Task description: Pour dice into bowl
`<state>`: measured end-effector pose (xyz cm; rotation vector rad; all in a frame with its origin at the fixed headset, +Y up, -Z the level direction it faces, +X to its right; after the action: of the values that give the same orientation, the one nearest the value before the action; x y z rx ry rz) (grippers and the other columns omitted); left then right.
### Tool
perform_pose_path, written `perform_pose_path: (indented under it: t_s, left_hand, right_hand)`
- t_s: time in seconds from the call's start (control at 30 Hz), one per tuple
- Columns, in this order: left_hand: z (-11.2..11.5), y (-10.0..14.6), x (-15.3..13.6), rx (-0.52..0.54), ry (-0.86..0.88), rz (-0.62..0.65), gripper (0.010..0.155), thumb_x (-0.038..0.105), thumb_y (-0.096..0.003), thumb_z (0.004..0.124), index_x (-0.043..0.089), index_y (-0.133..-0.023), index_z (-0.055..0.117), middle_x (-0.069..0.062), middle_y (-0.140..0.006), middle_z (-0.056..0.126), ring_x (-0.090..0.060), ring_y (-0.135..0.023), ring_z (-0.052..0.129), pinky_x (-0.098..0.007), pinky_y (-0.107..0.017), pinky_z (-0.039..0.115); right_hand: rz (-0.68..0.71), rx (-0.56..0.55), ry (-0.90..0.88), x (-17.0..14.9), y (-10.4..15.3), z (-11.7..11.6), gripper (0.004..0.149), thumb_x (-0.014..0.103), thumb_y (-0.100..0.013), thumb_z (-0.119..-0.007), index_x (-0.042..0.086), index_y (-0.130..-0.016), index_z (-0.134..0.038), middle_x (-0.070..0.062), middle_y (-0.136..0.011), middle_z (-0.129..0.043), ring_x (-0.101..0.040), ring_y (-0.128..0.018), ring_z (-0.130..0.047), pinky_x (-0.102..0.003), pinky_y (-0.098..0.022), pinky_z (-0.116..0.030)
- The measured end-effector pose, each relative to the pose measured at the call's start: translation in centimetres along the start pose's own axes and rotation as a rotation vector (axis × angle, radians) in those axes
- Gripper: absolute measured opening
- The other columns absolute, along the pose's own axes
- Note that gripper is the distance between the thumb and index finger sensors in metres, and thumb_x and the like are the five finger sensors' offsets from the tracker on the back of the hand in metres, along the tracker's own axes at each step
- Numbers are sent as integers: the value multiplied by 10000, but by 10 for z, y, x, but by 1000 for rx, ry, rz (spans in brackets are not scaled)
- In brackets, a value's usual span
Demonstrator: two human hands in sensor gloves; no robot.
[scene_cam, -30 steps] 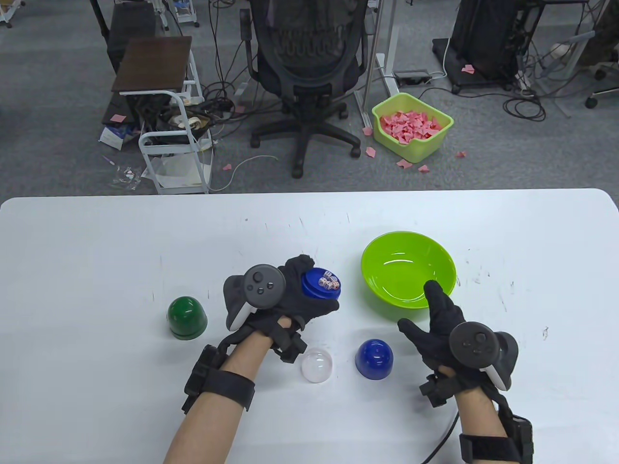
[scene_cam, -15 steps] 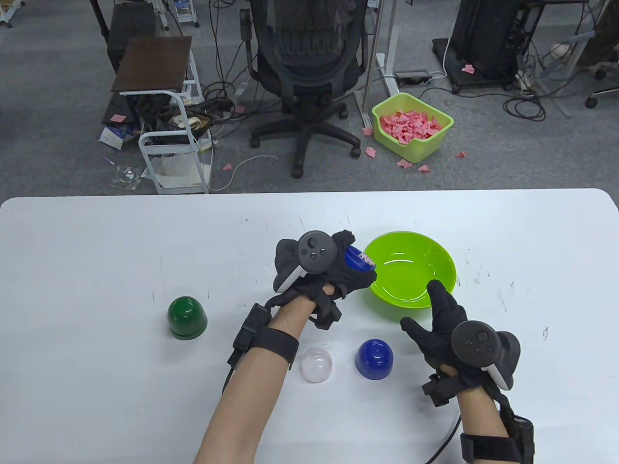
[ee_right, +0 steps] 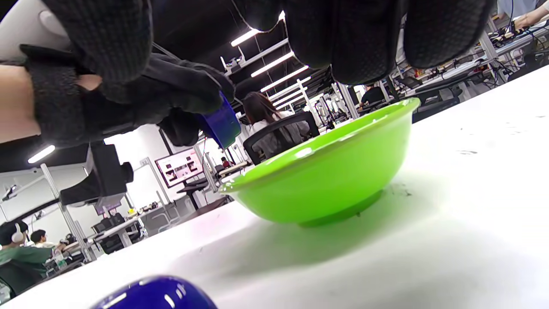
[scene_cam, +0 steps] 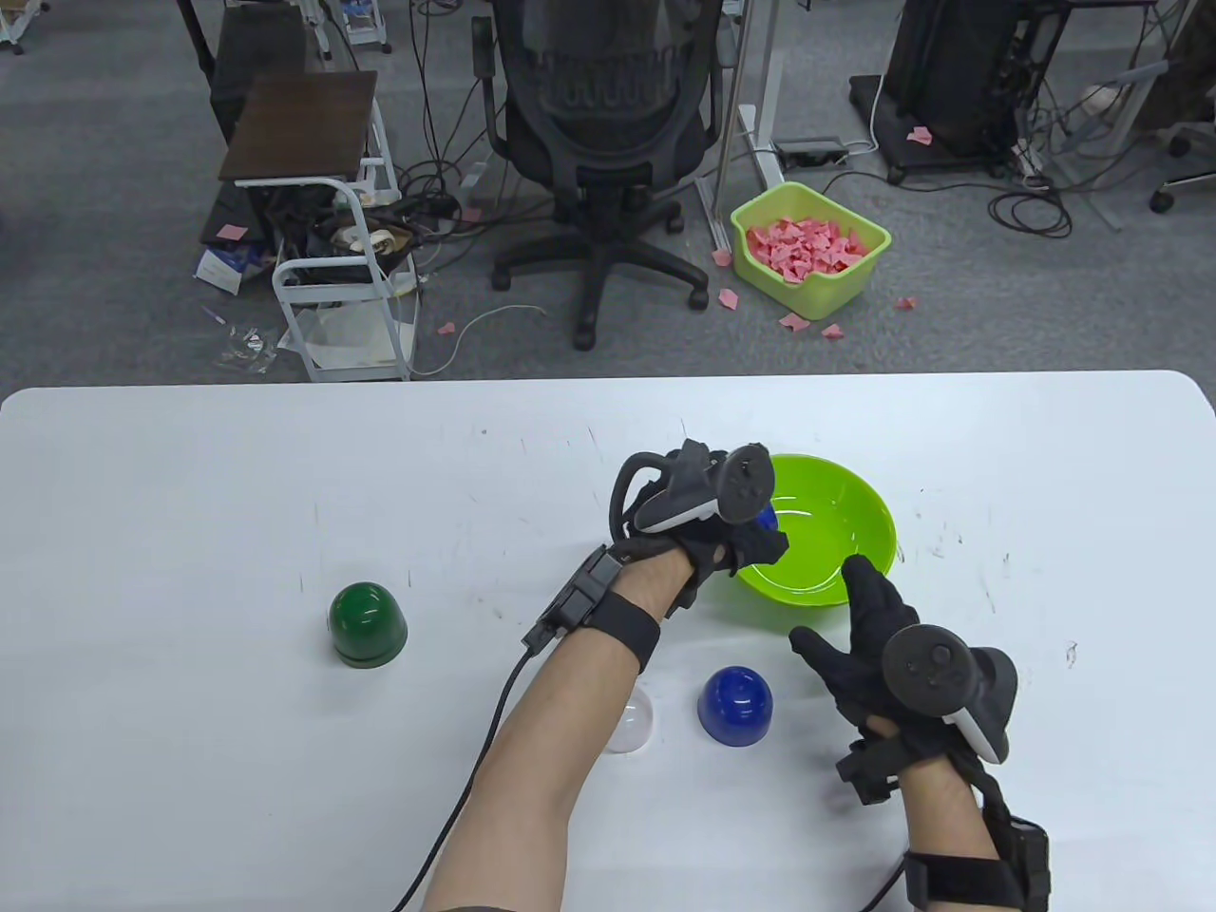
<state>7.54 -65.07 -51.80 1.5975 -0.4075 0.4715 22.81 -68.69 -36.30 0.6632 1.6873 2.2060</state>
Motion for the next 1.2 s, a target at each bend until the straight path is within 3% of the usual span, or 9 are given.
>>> perform_pose_path:
  t_s: [0.2,0.43,0.73,1.2]
  left_hand:
    - [16,-13,31,-13,-237,63,989,724,-309,875,315,-1089,425,-183,-1040,662,-331,-779,770,-591,-704,659]
    - [28,-13,41,-25,-263,95,992,665,-315,920,362,-1088,377,-174,-1078,596,-319,-811,749,-584,-709,657]
    - [10,4,18,23,-132,44,989,689,-318,903,327,-1085,394,-159,-1074,616,-316,-836,773,-573,-695,685]
    - [-16,66,-35,141,185,-50,975,705,-337,835,259,-1074,379,-147,-1065,637,-316,-845,800,-562,-685,702]
  right_hand:
    - [-14,17,8,-2,-1,-2,921,539,-515,-773,-1,-1131,-353,-370,-1128,-538,-609,-882,-686,-759,-613,-613]
    - [-12,43,27,0,-1,-6,926,539,-515,-773,-4,-1132,-347,-375,-1132,-521,-612,-885,-680,-760,-614,-610]
    - [-13,50,34,0,0,-8,925,537,-513,-774,-7,-1130,-350,-375,-1129,-529,-609,-878,-691,-757,-613,-613]
    - [26,73,48,10,1,-16,919,533,-514,-772,-5,-1129,-350,-376,-1128,-519,-605,-874,-698,-754,-610,-619]
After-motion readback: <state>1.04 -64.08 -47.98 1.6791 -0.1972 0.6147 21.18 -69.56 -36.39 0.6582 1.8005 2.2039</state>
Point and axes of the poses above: the tracker on the back of each hand, its own x axis roughly to the thumb side, its own y axis roughly from the fingertips to the wrist, z = x × y, the point moved 4 cm from there along -y, roughly from the wrist to the fingertips
